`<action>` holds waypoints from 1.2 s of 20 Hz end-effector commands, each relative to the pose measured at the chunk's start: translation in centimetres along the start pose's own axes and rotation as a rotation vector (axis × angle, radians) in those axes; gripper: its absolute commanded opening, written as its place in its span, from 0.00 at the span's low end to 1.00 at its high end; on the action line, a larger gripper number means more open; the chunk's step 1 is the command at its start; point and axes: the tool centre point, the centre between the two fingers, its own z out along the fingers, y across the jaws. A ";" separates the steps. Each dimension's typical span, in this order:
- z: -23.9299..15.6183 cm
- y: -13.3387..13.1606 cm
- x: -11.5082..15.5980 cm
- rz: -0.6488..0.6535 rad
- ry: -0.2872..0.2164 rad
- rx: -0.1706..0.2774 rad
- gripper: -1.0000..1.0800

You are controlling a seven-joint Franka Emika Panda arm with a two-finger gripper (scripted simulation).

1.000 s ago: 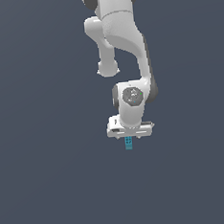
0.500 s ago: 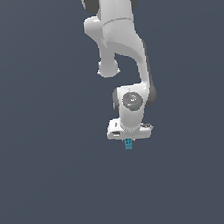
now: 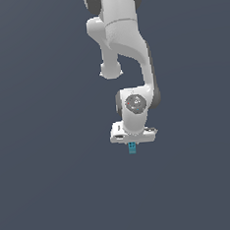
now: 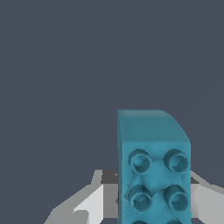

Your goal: Pick up the object and move it to a goal position.

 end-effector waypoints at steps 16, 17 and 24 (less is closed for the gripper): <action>-9.3 -3.1 -1.4 0.000 0.001 0.000 0.00; -10.4 -3.5 -1.6 0.000 0.001 0.000 0.00; -18.7 -6.2 -2.8 0.000 0.001 -0.001 0.00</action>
